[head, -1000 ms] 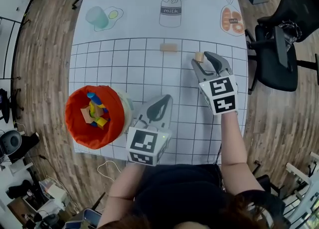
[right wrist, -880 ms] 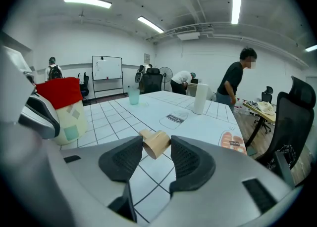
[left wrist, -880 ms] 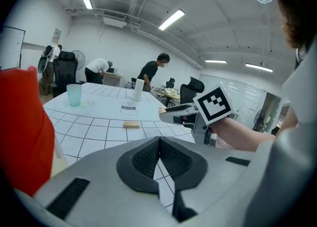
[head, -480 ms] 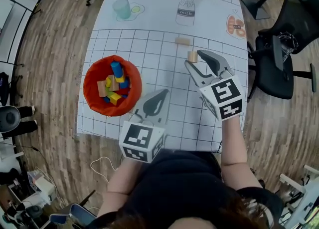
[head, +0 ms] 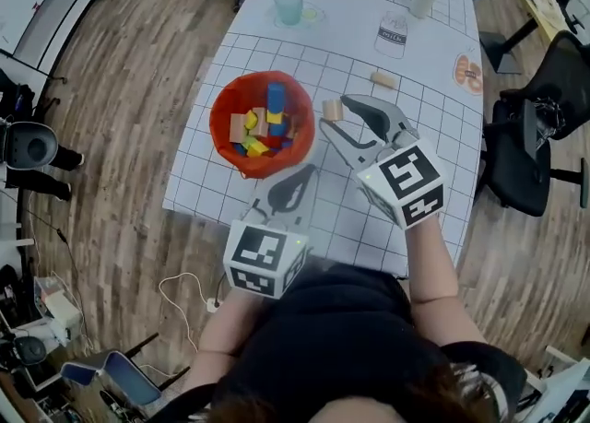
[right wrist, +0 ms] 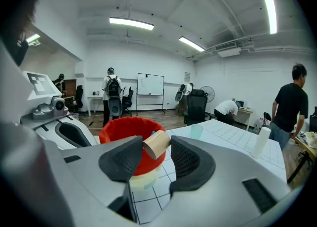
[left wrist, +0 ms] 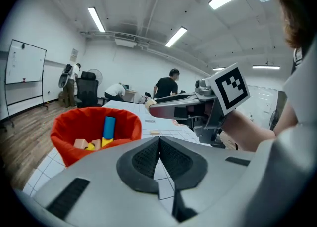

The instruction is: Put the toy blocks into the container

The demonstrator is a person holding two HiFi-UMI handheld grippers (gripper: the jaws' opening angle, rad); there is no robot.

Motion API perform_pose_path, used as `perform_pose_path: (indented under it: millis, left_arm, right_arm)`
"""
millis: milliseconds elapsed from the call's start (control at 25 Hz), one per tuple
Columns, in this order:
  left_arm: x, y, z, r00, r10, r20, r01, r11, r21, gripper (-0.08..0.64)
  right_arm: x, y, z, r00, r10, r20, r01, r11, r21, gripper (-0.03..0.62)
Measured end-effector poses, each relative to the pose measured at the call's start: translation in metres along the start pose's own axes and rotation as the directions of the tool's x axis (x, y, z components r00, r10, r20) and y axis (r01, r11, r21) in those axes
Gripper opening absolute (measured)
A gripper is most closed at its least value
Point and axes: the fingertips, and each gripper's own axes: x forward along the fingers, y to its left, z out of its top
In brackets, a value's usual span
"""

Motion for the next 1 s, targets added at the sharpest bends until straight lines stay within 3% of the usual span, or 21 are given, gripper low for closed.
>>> perform_pose_path:
  millis: [240, 440, 640, 1000]
  left_arm:
    - [-0.043, 0.038, -0.008, 0.995, 0.102, 0.010, -0.102, 0.994, -0.043, 0.026]
    - [-0.057, 0.055, -0.013, 0.991, 0.131, 0.014, -0.130, 0.990, -0.058, 0.026]
    - [-0.052, 0.049, -0.014, 0.995, 0.095, 0.014, -0.095, 0.995, -0.042, 0.026]
    - [-0.022, 0.005, -0.002, 0.998, -0.061, 0.010, 0.061, 0.998, 0.035, 0.026]
  right_arm:
    - [0.031, 0.050, 0.023, 0.993, 0.113, 0.027, -0.112, 0.993, -0.029, 0.196]
    - [0.045, 0.059, 0.020, 0.993, 0.114, 0.020, -0.114, 0.993, -0.008, 0.199]
    - [0.039, 0.058, 0.017, 0.995, 0.100, 0.024, -0.100, 0.995, 0.013, 0.199]
    - [-0.010, 0.027, 0.008, 1.000, -0.005, 0.016, 0.004, 0.999, 0.053, 0.186]
